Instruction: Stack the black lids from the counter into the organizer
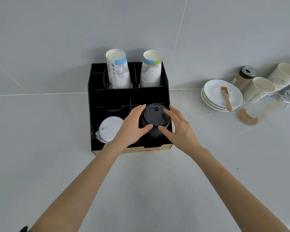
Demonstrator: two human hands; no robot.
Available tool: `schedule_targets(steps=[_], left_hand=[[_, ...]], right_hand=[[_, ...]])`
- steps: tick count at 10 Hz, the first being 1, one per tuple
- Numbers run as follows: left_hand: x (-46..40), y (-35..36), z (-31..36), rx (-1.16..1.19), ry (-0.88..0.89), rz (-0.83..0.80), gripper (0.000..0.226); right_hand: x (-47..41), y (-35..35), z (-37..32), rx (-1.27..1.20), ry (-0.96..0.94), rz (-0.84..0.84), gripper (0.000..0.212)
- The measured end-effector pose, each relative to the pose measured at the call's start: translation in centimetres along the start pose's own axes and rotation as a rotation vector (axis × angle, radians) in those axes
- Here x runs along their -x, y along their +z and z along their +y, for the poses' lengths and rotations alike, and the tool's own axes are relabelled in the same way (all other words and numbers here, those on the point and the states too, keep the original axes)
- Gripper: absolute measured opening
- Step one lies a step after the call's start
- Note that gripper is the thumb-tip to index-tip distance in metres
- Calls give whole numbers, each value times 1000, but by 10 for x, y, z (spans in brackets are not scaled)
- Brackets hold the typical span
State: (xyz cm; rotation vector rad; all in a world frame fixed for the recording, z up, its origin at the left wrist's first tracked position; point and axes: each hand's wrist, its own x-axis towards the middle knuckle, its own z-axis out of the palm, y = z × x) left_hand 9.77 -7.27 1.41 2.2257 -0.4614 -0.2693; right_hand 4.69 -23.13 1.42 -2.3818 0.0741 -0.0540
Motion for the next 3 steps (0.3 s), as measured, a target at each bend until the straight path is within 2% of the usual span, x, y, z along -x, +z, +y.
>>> schedule_targets(steps=[1,3], left_hand=[[1,-6,1,-36,-6,8,70],[0,-30,11,-337,-35,37,81]], right_hand=[[-1,-5,-4,71,-27,-10,58],[-8,-23,-23,366,-42,-53,63]])
